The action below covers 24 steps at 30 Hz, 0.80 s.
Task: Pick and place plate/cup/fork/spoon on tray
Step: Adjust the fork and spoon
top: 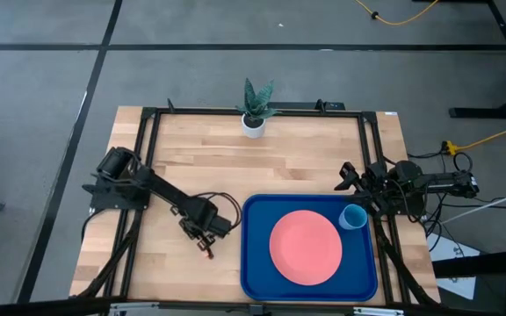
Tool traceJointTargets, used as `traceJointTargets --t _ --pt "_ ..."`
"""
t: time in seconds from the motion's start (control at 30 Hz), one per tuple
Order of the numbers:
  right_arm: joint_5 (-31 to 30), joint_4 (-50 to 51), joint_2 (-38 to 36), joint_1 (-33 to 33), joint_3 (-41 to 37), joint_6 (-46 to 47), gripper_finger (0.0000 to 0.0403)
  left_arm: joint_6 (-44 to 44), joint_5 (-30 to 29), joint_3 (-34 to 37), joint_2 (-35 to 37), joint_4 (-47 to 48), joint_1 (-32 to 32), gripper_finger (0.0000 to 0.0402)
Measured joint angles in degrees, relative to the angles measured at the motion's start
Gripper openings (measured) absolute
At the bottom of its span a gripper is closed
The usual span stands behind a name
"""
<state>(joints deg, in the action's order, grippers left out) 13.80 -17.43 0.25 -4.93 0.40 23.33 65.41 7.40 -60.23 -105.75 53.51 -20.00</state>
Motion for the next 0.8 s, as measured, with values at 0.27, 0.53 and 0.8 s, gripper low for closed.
traceJointTargets --t 0.27,0.53,0.8 --pt "0.00 0.04 0.00 -0.01 0.00 -0.02 0.0182 -1.53 -0.50 0.07 -0.02 -1.73 2.31 0.0027" --pt "0.00 0.17 -0.02 0.00 0.00 -1.11 0.0182 -3.76 -5.35 -2.80 -0.26 -2.97 2.73 0.0027" --pt "0.15 0.17 -0.01 0.00 0.00 -1.29 0.0182 -4.32 -7.45 -3.50 -0.24 -6.22 3.17 0.0027"
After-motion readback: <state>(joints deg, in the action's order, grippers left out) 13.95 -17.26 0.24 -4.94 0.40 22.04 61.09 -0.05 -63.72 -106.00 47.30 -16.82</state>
